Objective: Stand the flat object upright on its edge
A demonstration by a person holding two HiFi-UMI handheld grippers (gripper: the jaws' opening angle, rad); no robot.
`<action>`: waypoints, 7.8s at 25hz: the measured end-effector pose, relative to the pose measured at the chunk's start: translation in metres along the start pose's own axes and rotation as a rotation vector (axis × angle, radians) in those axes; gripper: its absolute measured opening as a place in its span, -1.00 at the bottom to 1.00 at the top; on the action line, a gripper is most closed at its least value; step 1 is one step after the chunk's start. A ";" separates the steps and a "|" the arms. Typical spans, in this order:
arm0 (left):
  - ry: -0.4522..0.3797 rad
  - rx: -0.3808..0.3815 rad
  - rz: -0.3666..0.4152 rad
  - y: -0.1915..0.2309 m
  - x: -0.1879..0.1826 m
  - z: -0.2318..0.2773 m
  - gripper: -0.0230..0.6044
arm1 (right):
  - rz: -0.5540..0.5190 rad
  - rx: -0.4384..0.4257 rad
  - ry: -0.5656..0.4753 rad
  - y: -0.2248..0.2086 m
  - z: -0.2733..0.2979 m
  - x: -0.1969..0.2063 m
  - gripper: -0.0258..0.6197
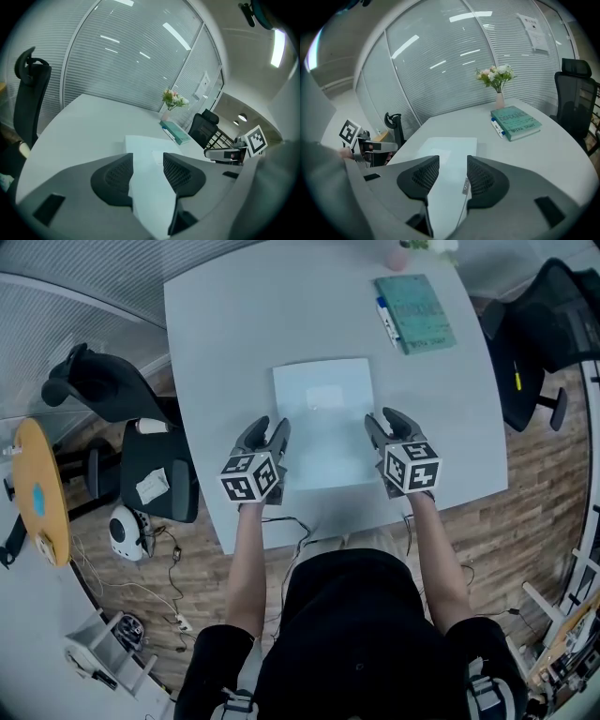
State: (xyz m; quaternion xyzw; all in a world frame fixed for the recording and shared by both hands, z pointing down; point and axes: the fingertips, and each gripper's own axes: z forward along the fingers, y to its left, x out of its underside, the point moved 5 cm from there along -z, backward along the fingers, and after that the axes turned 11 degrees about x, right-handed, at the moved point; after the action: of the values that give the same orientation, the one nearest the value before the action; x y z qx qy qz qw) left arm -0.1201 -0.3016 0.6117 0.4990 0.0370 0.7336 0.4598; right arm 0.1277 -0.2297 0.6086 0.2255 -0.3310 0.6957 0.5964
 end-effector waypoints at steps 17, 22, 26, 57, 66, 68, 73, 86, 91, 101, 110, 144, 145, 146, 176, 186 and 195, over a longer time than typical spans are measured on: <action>0.070 -0.010 -0.073 0.041 0.020 0.037 -0.16 | 0.061 0.005 0.092 -0.017 0.055 0.013 -0.12; 0.086 0.002 -0.082 0.046 0.023 0.050 -0.14 | 0.094 -0.009 0.117 -0.019 0.069 0.019 -0.06; 0.106 0.014 -0.091 0.049 0.026 0.058 -0.14 | 0.119 -0.027 0.134 -0.020 0.077 0.020 -0.06; 0.139 0.037 -0.142 0.053 0.029 0.065 -0.21 | 0.112 -0.043 0.186 -0.017 0.091 0.030 -0.10; 0.120 0.037 -0.131 0.042 0.024 0.051 -0.21 | 0.070 -0.056 0.163 -0.011 0.076 0.022 -0.10; 0.107 0.038 -0.127 0.038 0.020 0.046 -0.21 | 0.061 -0.060 0.153 -0.010 0.070 0.018 -0.10; 0.079 0.027 -0.114 0.027 0.013 0.031 -0.21 | 0.032 -0.079 0.124 -0.004 0.056 0.008 -0.14; 0.019 -0.006 -0.095 0.002 0.005 -0.014 -0.21 | -0.028 -0.135 0.055 0.013 0.023 -0.011 -0.24; -0.019 -0.022 -0.083 -0.006 -0.002 -0.031 -0.21 | -0.053 -0.158 0.017 0.020 0.010 -0.020 -0.29; -0.090 -0.041 -0.052 -0.031 -0.017 -0.056 -0.21 | -0.114 -0.196 -0.042 0.025 -0.020 -0.042 -0.37; -0.139 -0.062 -0.007 -0.045 -0.034 -0.072 -0.21 | -0.177 -0.223 -0.079 0.030 -0.034 -0.063 -0.42; -0.211 -0.134 0.209 -0.040 -0.076 -0.056 -0.37 | -0.291 -0.138 -0.199 0.026 -0.016 -0.104 -0.49; -0.210 -0.134 0.211 -0.040 -0.075 -0.055 -0.37 | -0.293 -0.135 -0.197 0.026 -0.015 -0.103 -0.49; -0.209 -0.135 0.211 -0.040 -0.073 -0.055 -0.38 | -0.295 -0.133 -0.197 0.025 -0.015 -0.102 -0.49; -0.191 -0.149 0.209 -0.061 -0.043 -0.066 -0.37 | -0.257 -0.180 -0.159 0.020 -0.040 -0.077 -0.47; -0.179 -0.156 0.205 -0.068 -0.033 -0.068 -0.37 | -0.252 -0.210 -0.150 0.017 -0.048 -0.069 -0.47; -0.172 -0.178 0.187 -0.074 -0.023 -0.073 -0.33 | -0.253 -0.227 -0.148 0.013 -0.054 -0.064 -0.47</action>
State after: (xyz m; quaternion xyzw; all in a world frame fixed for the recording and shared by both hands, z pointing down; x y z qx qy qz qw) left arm -0.1271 -0.2459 0.5213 0.5185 -0.1146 0.7282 0.4332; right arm 0.1311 -0.2351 0.5243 0.2471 -0.4193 0.5550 0.6746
